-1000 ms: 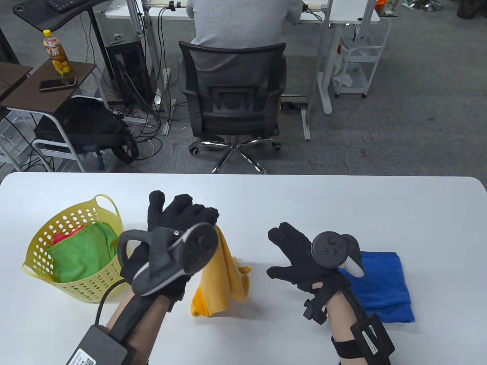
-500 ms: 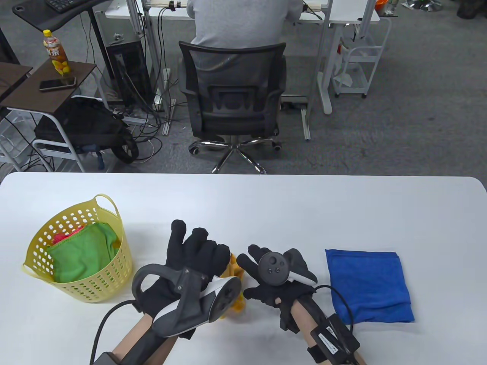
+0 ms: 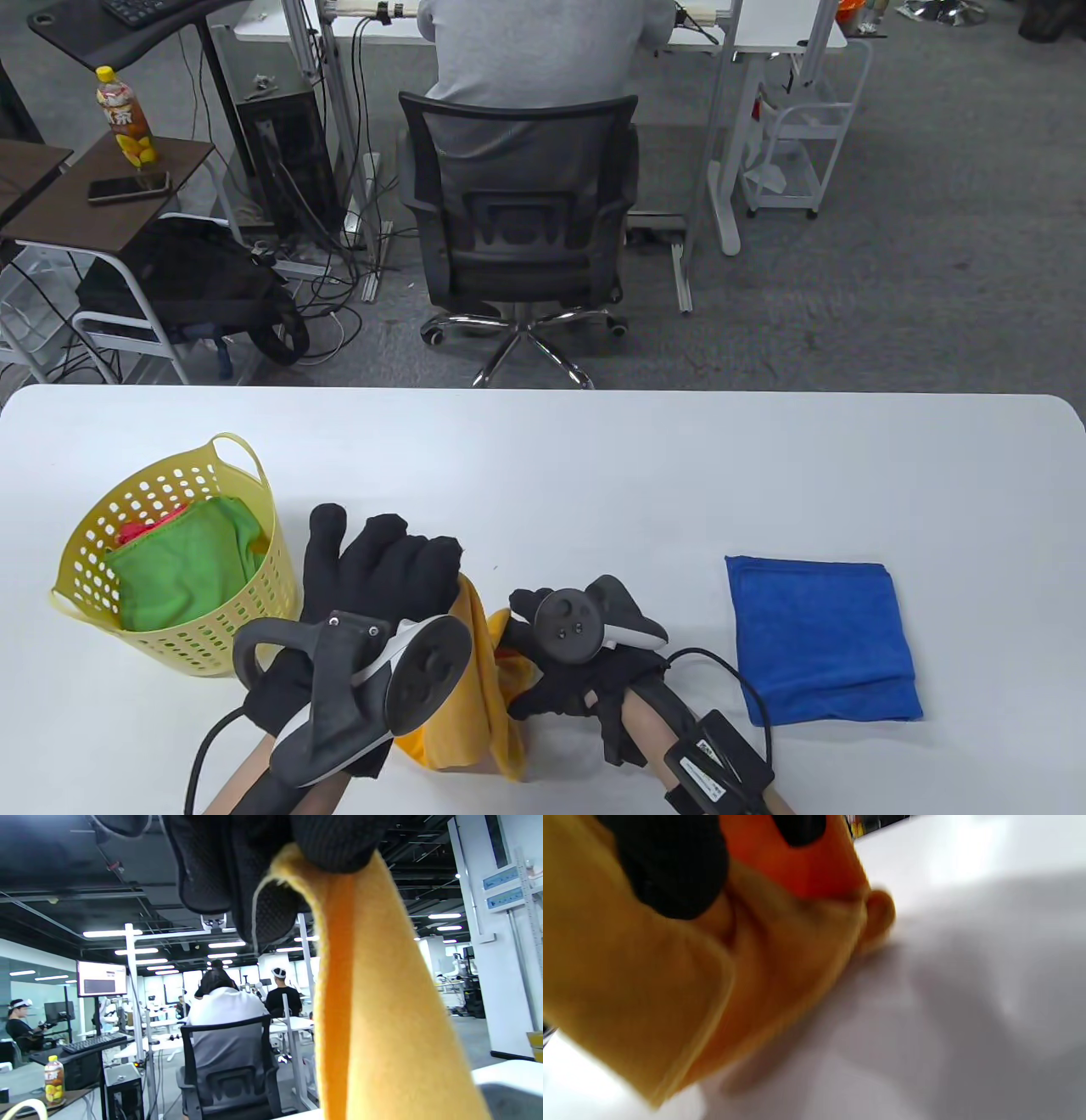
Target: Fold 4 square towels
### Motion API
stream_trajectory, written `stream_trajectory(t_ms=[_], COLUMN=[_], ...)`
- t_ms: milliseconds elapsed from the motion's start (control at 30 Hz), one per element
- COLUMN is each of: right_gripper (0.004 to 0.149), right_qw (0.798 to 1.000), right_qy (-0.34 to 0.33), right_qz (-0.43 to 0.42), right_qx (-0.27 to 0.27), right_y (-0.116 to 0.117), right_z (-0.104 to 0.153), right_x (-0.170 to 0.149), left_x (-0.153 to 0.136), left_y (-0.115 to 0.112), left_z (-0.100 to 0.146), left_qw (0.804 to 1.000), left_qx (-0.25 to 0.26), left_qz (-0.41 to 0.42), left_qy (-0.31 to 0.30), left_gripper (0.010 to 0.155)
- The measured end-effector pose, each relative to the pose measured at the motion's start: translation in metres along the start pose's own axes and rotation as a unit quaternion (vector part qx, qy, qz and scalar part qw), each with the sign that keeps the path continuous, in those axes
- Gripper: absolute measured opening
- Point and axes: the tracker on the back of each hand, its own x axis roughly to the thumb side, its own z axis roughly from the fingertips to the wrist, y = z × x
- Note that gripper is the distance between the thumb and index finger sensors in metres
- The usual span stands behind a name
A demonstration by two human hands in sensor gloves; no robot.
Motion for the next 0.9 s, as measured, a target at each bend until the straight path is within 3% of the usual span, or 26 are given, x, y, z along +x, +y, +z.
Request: stream_trajectory(t_ms=[67,167,300,467,500,600,667,733,800,900], right_gripper=[0.048,0.046,0.076,0.094,0.091,0.049,0.043,0.044,0.045,0.047], right_qw=[1.0,0.995,0.986,0.976,0.976,0.976,0.98,0.987,0.994,0.988], right_qy=[-0.015,-0.002,0.016,-0.029,-0.031,-0.032,-0.031,0.0,0.032,0.043], right_qz=[-0.019,-0.065,-0.065,-0.11,-0.114,-0.112,-0.115,-0.104,-0.092,-0.134], right_qx=[-0.008,0.07,0.151,0.188,0.184,0.182,0.161,0.119,0.049,-0.066], right_y=[-0.013,0.0,0.029,0.044,0.045,0.047,0.036,0.01,-0.028,-0.081], right_z=[0.008,0.004,-0.01,-0.015,-0.016,-0.018,-0.015,-0.004,0.016,0.056], right_x=[-0.001,-0.004,0.0,0.013,0.014,0.018,0.014,0.003,-0.013,-0.03], left_x=[-0.002,-0.002,0.003,0.01,0.01,0.001,-0.015,-0.038,-0.061,-0.091], left_y=[0.002,0.003,0.001,-0.003,-0.003,-0.005,-0.006,-0.006,-0.008,-0.016], left_z=[0.001,0.0,-0.001,-0.001,-0.001,-0.008,-0.014,-0.016,-0.016,-0.014], left_qw=[1.0,1.0,0.999,1.0,1.0,0.999,0.998,0.994,0.984,0.966], left_qx=[0.003,0.001,-0.001,0.002,0.002,-0.001,-0.001,0.008,0.009,-0.009], left_qz=[0.01,0.023,0.033,0.03,0.031,0.034,0.019,-0.042,-0.113,-0.194], left_qy=[0.002,0.007,0.003,0.003,0.004,0.023,0.052,0.097,0.135,0.174], left_gripper=[0.042,0.042,0.042,0.042,0.042,0.042,0.042,0.042,0.042,0.042])
